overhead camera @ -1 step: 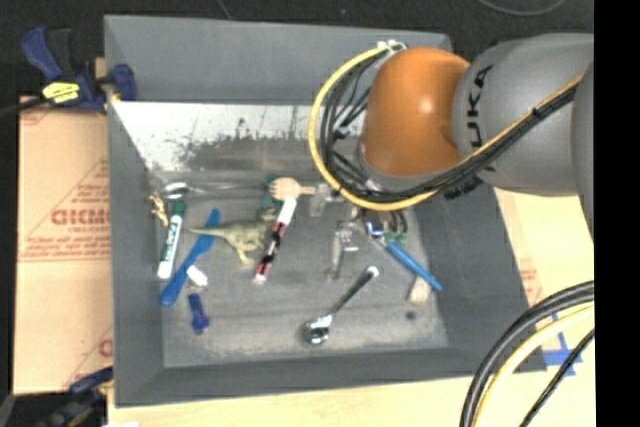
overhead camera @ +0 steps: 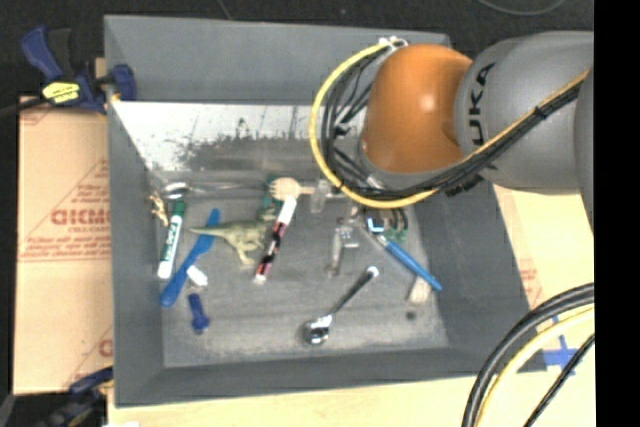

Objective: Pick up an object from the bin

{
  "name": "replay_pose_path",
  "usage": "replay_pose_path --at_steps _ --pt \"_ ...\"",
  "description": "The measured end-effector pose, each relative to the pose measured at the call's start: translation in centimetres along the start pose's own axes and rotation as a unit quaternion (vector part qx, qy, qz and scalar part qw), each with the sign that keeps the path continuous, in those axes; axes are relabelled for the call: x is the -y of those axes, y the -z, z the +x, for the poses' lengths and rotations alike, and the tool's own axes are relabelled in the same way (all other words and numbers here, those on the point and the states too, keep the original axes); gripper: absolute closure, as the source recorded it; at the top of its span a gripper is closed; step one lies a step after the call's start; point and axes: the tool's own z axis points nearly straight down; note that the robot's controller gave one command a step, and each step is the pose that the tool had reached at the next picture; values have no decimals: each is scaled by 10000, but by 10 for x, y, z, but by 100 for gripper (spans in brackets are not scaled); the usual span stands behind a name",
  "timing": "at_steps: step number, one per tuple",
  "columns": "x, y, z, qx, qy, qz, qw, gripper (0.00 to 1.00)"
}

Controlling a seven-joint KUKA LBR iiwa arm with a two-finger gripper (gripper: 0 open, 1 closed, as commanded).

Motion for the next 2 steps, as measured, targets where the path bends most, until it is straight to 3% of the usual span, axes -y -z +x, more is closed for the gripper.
replay_pose_path --at_steps 1,2 --pt "-43 -96 -68 36 2140 -3 9768 0" --pt "-41 -14 -56 27 2068 0 9784 0"
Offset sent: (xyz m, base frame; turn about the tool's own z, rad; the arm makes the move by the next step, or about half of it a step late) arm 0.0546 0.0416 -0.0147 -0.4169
